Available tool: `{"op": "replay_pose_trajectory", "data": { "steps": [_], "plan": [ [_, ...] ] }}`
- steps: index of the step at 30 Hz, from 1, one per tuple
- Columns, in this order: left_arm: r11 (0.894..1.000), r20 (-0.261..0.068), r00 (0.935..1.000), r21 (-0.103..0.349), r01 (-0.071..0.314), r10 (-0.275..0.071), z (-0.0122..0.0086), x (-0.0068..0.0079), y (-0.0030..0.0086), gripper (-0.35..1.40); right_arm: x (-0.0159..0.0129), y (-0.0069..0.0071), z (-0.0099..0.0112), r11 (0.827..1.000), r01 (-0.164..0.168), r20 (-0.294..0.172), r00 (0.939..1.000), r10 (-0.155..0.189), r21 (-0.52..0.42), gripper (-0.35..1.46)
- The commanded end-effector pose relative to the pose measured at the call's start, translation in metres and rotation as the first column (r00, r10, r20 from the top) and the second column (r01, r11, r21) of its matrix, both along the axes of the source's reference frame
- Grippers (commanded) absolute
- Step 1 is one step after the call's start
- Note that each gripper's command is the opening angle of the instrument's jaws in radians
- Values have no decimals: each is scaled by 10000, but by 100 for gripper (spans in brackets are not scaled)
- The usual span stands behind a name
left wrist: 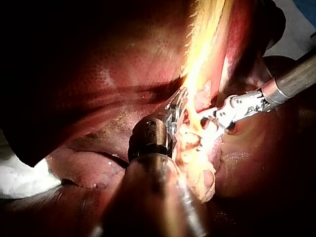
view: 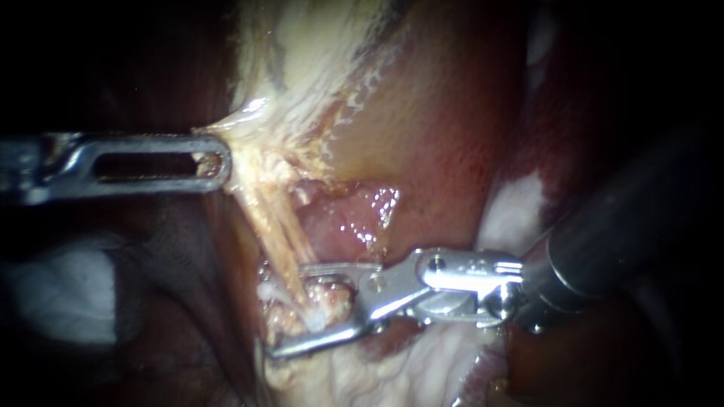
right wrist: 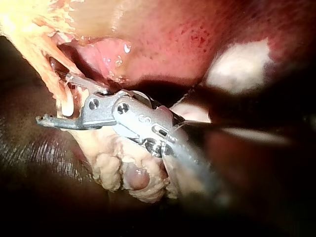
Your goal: Going back first clip left tube
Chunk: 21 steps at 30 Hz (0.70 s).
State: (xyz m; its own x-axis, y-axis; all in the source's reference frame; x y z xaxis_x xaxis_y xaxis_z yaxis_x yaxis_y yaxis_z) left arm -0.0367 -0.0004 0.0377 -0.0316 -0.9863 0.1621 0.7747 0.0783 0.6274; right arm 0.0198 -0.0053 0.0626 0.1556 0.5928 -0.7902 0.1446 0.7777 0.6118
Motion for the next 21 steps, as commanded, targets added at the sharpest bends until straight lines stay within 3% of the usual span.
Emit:
{"op": "replay_pose_trajectory", "data": {
  "steps": [1,5,16,21],
  "plan": [
    [10000,3,10000,0,-3,3,0,1,0,-35,-3,0,-1,10000,26,-16,10000,-26,4,60],
    [10000,5,10000,0,-7,7,0,2,0,-35,-14,-1,-5,10000,65,-37,10000,-65,9,60],
    [10000,6,10000,0,-8,8,1,2,1,-35,-40,-16,-35,9964,843,-688,9941,-838,47,60],
    [10000,5,10000,0,-7,7,1,2,1,-35,-45,-12,-39,9959,903,-744,9932,-895,80,60]
  ]
}}
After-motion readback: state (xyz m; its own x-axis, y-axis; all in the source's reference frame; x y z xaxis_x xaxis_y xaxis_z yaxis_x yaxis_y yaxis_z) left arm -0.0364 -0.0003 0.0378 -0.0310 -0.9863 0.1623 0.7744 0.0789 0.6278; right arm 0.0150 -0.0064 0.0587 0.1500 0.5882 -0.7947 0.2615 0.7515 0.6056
